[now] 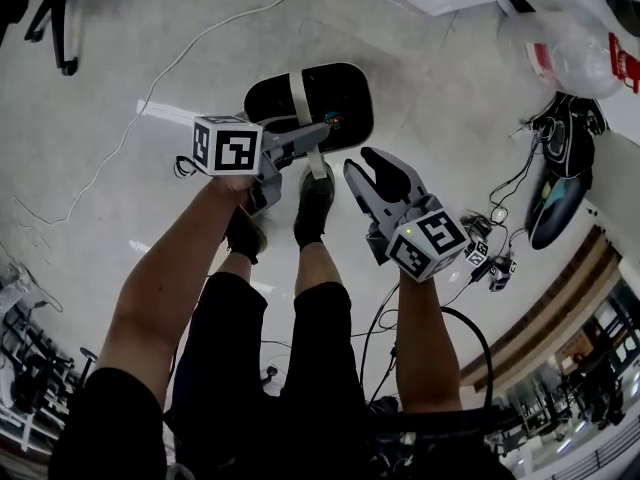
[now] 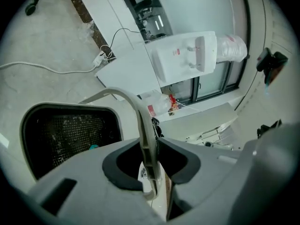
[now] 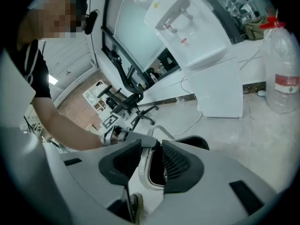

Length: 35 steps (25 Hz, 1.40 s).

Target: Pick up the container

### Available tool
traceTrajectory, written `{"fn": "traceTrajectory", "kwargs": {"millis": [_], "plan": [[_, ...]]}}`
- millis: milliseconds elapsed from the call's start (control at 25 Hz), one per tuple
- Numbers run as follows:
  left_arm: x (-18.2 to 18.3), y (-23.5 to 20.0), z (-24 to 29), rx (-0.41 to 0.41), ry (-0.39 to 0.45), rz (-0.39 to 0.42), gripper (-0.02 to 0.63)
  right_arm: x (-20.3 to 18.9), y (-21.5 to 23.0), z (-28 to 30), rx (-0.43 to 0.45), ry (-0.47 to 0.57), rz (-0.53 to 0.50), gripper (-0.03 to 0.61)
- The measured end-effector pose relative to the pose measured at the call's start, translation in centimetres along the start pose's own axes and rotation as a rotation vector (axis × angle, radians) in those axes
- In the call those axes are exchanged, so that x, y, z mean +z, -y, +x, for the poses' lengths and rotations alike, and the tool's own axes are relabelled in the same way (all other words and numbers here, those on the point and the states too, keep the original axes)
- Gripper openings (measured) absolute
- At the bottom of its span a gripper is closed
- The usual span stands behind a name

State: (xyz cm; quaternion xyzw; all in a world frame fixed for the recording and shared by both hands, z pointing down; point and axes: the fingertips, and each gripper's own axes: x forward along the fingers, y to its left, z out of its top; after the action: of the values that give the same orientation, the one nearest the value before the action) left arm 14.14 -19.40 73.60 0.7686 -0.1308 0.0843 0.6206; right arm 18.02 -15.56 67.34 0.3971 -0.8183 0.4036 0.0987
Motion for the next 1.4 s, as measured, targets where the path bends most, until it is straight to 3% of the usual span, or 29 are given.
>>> {"fn": "traceTrajectory", "kwargs": {"millis": [200,440,600,1040,1400], "plan": [[-2.1,1.7,-3.8,0.021,0.003,0.002,0.091,3.1,-3.3,-1.5,-0.048,0.071,-0.062,0.133],[-1.2,4.7,-5.9,-0.012,0.055,-0.003,0.091,7.1,-4.2,-2.2,-0.077,0.139,-0.079,0.071],[-0.4,8.7,-9.4,-0.035,0.115,0.011,0.091,9.9,-7.2,-2.9,-0.105,0.146,-0.170,0.049],[1.0,21.8,-17.8,-0.063,0.210,0.056,0.086,18.2,-15.4,-7.6,-0.131,0.192,-0.260,0.017],[2.4,30.7,-23.0,-0.118,0.296,0.036,0.089,24.3,-20.8,-11.6,-0.135,0.251,-0.284,0.017]]}}
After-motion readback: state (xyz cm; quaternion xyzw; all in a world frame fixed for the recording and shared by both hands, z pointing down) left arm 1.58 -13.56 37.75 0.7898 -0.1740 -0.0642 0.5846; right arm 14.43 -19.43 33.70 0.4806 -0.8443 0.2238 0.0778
